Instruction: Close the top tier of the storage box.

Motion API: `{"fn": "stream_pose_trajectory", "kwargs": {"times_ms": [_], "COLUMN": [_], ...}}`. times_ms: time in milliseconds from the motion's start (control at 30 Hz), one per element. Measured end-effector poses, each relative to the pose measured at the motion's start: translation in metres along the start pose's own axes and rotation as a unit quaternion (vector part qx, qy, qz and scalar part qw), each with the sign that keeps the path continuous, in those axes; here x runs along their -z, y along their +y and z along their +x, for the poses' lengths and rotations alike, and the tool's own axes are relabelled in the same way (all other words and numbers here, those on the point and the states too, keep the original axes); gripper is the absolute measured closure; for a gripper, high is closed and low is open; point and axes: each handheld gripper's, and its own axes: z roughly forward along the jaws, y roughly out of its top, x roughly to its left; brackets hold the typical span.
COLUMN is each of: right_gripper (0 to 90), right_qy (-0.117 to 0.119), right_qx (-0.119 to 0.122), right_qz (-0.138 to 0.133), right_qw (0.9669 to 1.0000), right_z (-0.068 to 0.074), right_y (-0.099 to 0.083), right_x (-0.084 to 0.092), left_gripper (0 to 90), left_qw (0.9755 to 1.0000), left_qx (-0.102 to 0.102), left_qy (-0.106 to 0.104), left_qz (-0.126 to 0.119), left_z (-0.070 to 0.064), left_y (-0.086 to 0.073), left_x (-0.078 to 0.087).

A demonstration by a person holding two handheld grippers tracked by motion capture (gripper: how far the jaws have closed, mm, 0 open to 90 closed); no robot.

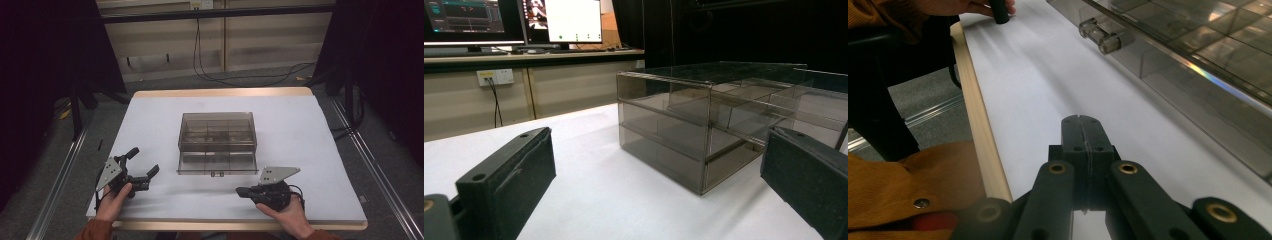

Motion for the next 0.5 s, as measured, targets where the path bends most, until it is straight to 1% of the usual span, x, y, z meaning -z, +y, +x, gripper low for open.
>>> {"fn": "stream_pose_trajectory", "kwargs": {"times_ms": [133, 233, 333, 500], "right_gripper": [90.0, 90.0, 90.0, 90.0], "right_qy": [0.006, 0.01, 0.013, 0.013], "right_qx": [0.007, 0.01, 0.014, 0.016], "right_qz": [0.002, -0.001, -0.004, -0.004], "right_qw": [1.0, 0.9999, 0.9998, 0.9998], "right_z": [0.002, 0.003, 0.004, 0.004], "right_y": [0.006, 0.01, 0.014, 0.017], "right_x": [-0.008, -0.012, -0.014, -0.018], "left_gripper": [1.0, 1.0, 1.0, 1.0], "left_qw": [1.0, 1.0, 1.0, 1.0], "left_qx": [0.0, 0.001, 0.0, 0.001], "left_qy": [0.001, -0.002, -0.002, -0.002], "left_qz": [0.001, 0.0, 0.0, 0.0], "left_z": [0.0, 0.0, 0.0, 0.0], "left_y": [0.0, 0.0, 0.0, 0.0], "left_x": [0.0, 0.0, 0.0, 0.0]}}
